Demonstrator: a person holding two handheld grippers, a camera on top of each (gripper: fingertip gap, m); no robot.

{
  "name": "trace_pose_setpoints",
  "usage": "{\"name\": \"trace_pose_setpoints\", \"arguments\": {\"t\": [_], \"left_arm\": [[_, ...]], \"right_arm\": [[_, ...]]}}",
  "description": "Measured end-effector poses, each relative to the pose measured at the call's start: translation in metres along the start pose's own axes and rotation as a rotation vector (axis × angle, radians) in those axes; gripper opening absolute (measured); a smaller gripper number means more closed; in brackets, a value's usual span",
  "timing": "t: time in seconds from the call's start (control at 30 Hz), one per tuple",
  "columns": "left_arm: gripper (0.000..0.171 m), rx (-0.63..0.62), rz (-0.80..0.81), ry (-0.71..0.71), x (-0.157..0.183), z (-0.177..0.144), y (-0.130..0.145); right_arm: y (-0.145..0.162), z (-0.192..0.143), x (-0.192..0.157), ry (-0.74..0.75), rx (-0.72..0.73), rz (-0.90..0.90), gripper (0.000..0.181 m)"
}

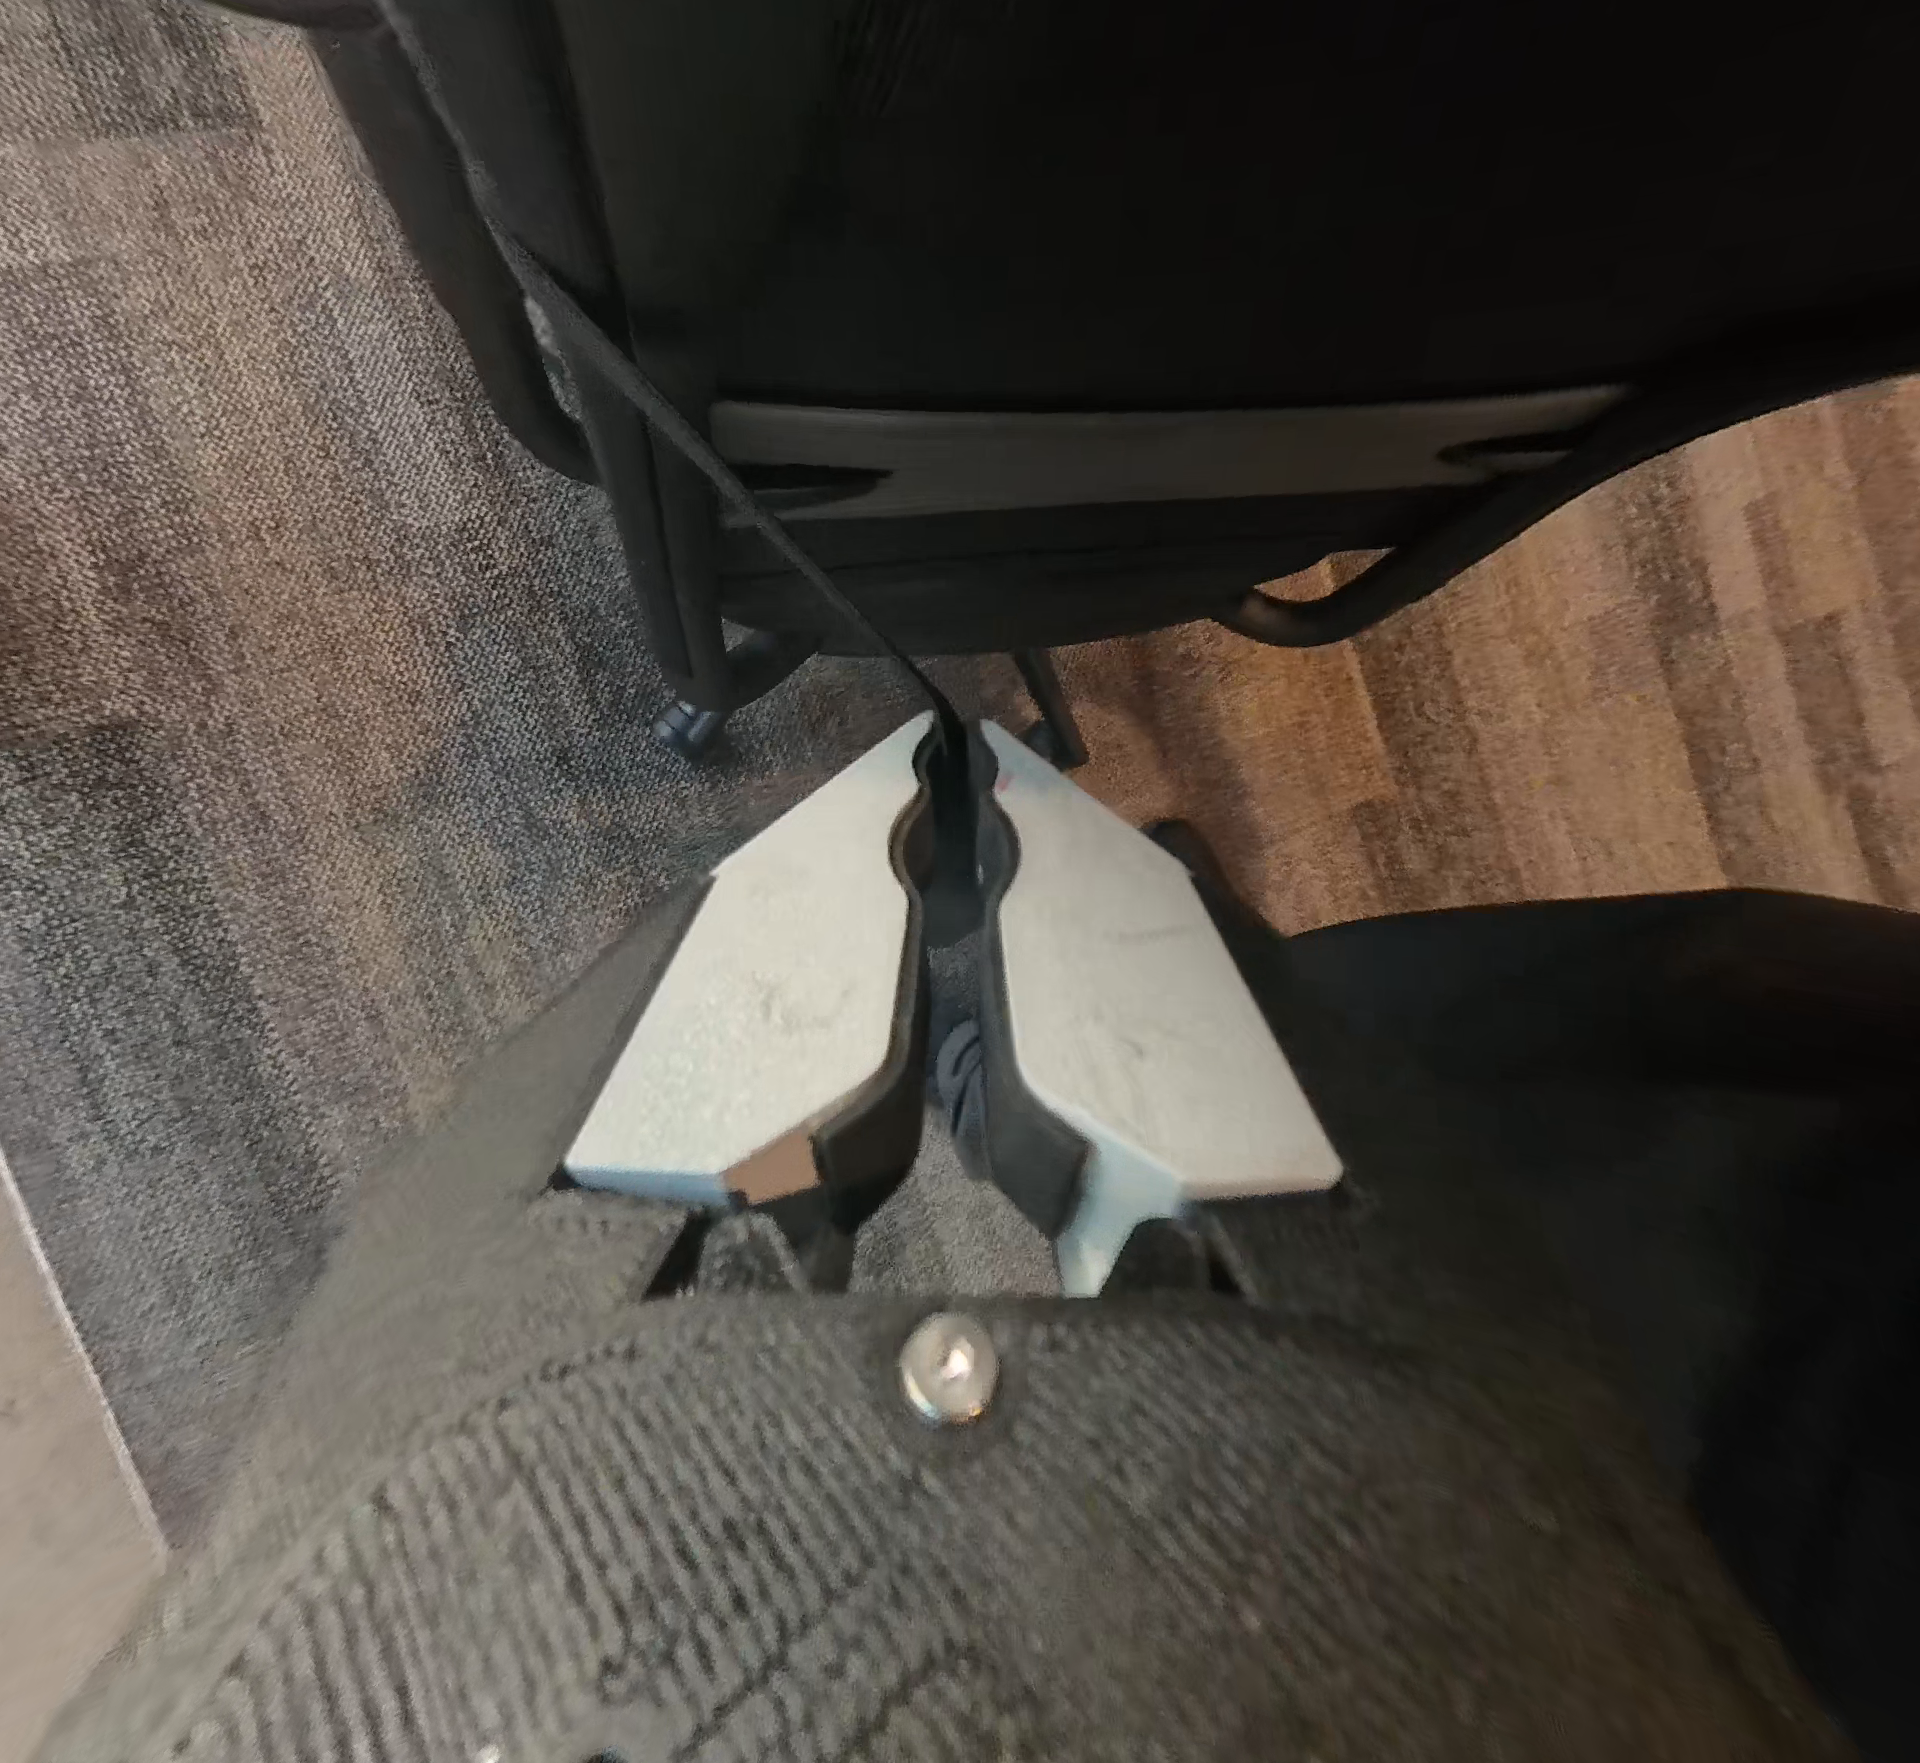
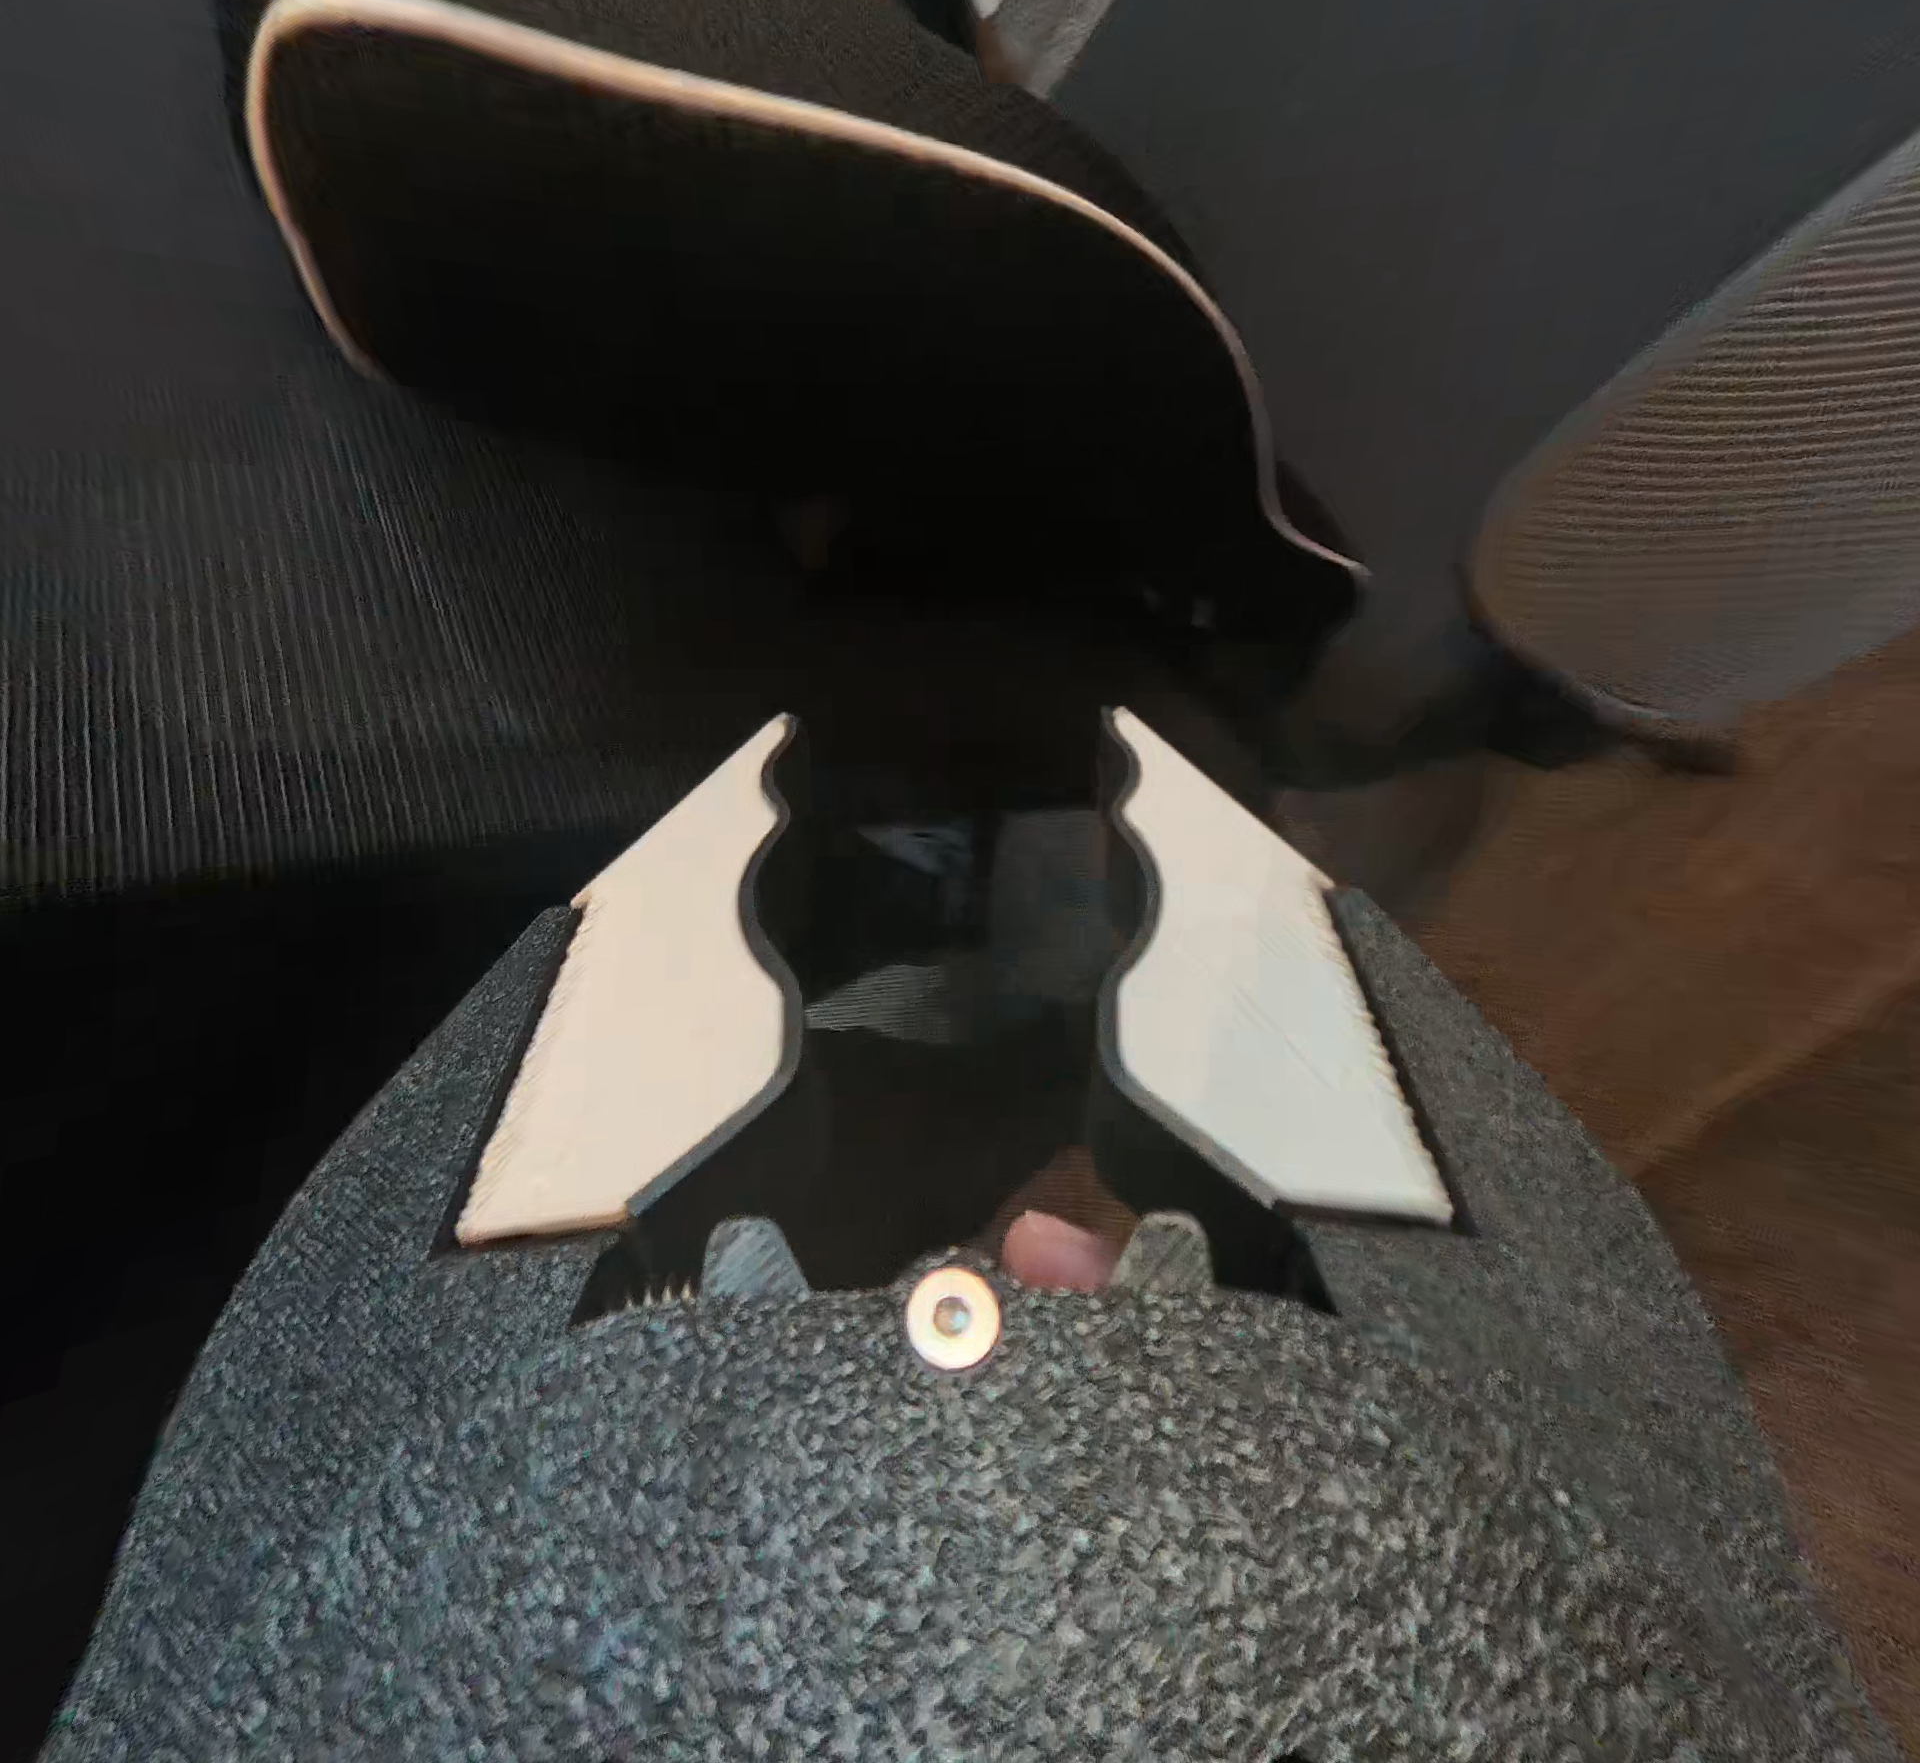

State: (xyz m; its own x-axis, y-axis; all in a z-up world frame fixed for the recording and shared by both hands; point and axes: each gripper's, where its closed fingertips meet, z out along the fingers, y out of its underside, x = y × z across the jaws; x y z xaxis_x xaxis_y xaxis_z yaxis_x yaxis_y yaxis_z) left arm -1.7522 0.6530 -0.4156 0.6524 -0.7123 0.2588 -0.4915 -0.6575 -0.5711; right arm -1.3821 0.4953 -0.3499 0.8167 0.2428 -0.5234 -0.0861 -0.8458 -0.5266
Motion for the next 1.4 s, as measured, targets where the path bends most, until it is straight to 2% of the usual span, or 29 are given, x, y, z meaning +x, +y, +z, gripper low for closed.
{"name": "trace_pose_setpoints", "arguments": {"t": [0.13,0.27,0.33,0.4,0.47,0.57,0.67,0.73,0.77,0.8,0.87,0.97,1.0,1.07,1.23,1.3,1.4], "left_arm": [[0.0,0.042,-0.03,0.037,-0.003,-0.004,0.002],[0.0,0.047,-0.073,0.051,-0.007,-0.009,0.003],[0.0,0.026,-0.052,0.046,-0.007,-0.009,0.004],[0.0,-0.005,-0.019,0.036,-0.005,-0.006,0.004],[0.0,-0.042,0.004,0.012,-0.001,-0.003,0.004],[0.0,-0.052,-0.029,-0.021,0.004,-0.001,-0.003],[0.0,-0.091,-0.113,-0.077,-0.002,-0.004,0.005],[0.0,-0.093,-0.158,-0.089,-0.002,-0.007,0.003],[0.0,-0.095,-0.172,-0.096,-0.001,-0.008,0.003],[0.0,-0.101,-0.184,-0.109,-0.002,-0.009,0.004],[0.0,-0.107,-0.212,-0.13,-0.002,-0.01,0.006],[0.0,-0.1,-0.279,-0.134,0.0,-0.01,0.003],[0.0,-0.098,-0.3,-0.133,0.001,-0.009,0.002],[0.0,-0.1,-0.336,-0.141,0.002,-0.011,0.001],[0.0,-0.094,-0.393,-0.139,0.005,-0.016,-0.006],[0.0,-0.098,-0.411,-0.131,0.006,-0.016,-0.007],[0.0,-0.099,-0.435,-0.13,0.008,-0.014,-0.007]], "right_arm": [[-0.018,0.049,-0.021,-0.269,-0.097,0.219,0.058],[-0.006,0.079,-0.034,-0.435,-0.27,0.381,0.068],[-0.004,0.089,-0.025,-0.425,-0.318,0.425,0.054],[-0.004,0.094,-0.025,-0.486,-0.357,0.455,0.045],[-0.006,0.094,-0.027,-0.553,-0.366,0.458,0.027],[-0.022,0.076,-0.026,-0.671,-0.213,0.448,0.001],[-0.015,0.051,-0.012,-0.673,-0.053,0.415,0.0],[-0.021,0.015,-0.008,-0.705,0.164,0.381,0.0],[-0.02,-0.004,-0.003,-0.704,0.251,0.367,0.0],[-0.013,-0.016,0.004,-0.68,0.275,0.37,0.0],[0.015,-0.018,0.025,-0.596,0.182,0.39,0.0],[0.047,0.014,0.063,-0.36,-0.013,0.294,0.005],[0.05,0.028,0.072,-0.295,-0.069,0.21,0.017],[0.047,0.057,0.079,-0.208,-0.141,0.03,0.022],[0.032,0.121,0.076,-0.174,-0.24,-0.249,0.031],[0.037,0.136,0.075,-0.176,-0.275,-0.354,0.032],[0.034,0.147,0.075,-0.182,-0.251,-0.432,0.034]]}}
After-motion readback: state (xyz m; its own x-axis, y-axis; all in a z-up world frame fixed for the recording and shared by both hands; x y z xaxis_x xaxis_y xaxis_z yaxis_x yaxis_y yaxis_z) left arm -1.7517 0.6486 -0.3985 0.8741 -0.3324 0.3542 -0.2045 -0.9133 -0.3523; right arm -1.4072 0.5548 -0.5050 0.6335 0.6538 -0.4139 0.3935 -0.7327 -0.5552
